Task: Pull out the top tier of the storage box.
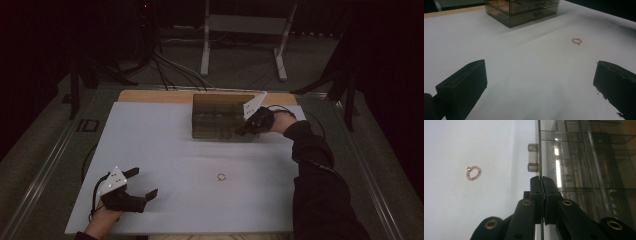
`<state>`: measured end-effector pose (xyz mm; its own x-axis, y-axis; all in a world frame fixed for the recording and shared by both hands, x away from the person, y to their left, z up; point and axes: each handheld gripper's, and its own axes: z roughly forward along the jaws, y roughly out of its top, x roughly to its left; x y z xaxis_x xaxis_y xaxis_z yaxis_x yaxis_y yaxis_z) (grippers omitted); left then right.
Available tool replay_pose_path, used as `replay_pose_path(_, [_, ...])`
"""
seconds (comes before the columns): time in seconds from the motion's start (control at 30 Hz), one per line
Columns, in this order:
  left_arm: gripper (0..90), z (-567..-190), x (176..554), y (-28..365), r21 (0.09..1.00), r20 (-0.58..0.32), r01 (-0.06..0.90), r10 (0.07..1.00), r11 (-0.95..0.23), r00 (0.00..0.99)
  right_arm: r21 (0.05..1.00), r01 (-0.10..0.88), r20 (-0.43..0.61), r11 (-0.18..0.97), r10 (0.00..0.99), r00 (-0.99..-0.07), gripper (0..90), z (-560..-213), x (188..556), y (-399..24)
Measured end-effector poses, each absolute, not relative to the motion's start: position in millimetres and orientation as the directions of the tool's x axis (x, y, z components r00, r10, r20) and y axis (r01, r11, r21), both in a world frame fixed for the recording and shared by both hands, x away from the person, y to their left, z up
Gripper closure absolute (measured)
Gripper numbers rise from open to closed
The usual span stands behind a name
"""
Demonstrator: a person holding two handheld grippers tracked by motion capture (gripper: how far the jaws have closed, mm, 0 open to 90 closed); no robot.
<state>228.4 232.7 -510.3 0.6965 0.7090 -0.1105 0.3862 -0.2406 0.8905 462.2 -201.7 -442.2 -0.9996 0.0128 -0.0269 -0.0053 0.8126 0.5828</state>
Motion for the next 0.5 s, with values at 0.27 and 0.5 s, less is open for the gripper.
replay_pose_path(0.27, [0.0, -510.3, 228.5, 232.7, 0.890, -0.112, 0.387, 0.709, -0.240, 0.696, 0.584, -0.023, -0.028, 0.811, -0.008, -1.000, 89.1, -442.8, 453.1, -202.6])
replay_pose_path(0.5, [0.0, -510.4, 228.5, 232.3, 0.890, -0.112, 0.388, 0.709, -0.240, 0.696, 0.586, -0.034, -0.025, 0.810, -0.024, -0.999, 89.2, -443.5, 445.6, -205.0])
